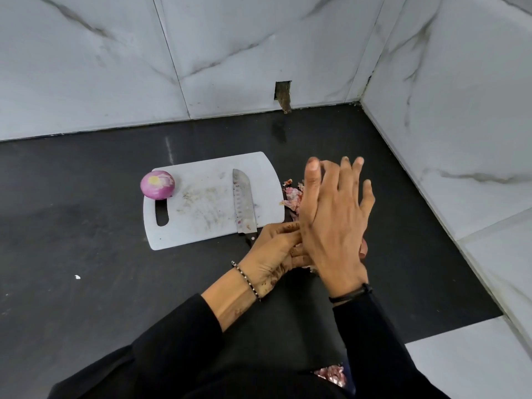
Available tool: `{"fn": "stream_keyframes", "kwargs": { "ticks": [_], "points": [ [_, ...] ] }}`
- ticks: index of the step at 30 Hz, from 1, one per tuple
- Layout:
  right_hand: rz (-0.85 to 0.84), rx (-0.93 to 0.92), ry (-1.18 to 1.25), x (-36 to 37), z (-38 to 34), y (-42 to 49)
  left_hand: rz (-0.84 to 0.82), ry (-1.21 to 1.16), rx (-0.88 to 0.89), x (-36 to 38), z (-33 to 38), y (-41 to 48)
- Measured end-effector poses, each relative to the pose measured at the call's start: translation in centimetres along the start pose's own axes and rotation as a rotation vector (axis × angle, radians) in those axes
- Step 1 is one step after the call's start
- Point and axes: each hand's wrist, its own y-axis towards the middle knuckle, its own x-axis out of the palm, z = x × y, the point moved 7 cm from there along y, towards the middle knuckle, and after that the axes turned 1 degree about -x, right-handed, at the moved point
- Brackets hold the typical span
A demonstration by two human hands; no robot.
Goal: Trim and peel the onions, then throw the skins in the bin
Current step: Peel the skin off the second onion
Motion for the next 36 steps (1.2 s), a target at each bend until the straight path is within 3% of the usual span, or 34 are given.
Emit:
{"fn": "stream_keyframes", "kwargs": {
  "ticks": [2, 7, 12, 17, 25, 31, 36],
  "points": [
    [-0.01, -0.005, -0.004, 0.4, -0.3, -0.8, 0.02, 0.007, 0.012, -0.3, 0.5, 0.1],
    [-0.186, 0.131, 0.432, 1.2, 0.1, -0.5, -0.052, -0.061, 0.025, -0.5, 0.9, 0.0],
    [-0.407, 0.251, 0.718, 1.1, 0.5, -0.1, -0.176, -0.074, 0.01, -0.2, 1.4, -0.5],
    [-0.445, 0.308, 0.736, 1.4, 0.3, 0.6, -0.275, -0.107, -0.034, 0.0, 1.5, -0.6],
    [-0.273, 0.267, 0.703, -0.4, 2.3, 0.7, -0.436, -0.282, -0.07, 0.4, 1.7, -1.7],
    [-0.163, 0.195, 0.728, -2.3, 1.3, 0.6, -0.457, -0.289, -0.052, 0.6, 2.1, -1.7],
    [-0.001, 0.003, 0.481, -2.3, -0.4, 0.3, -0.391, -0.238, -0.076, 0.1, 1.6, -1.7]
  ]
}}
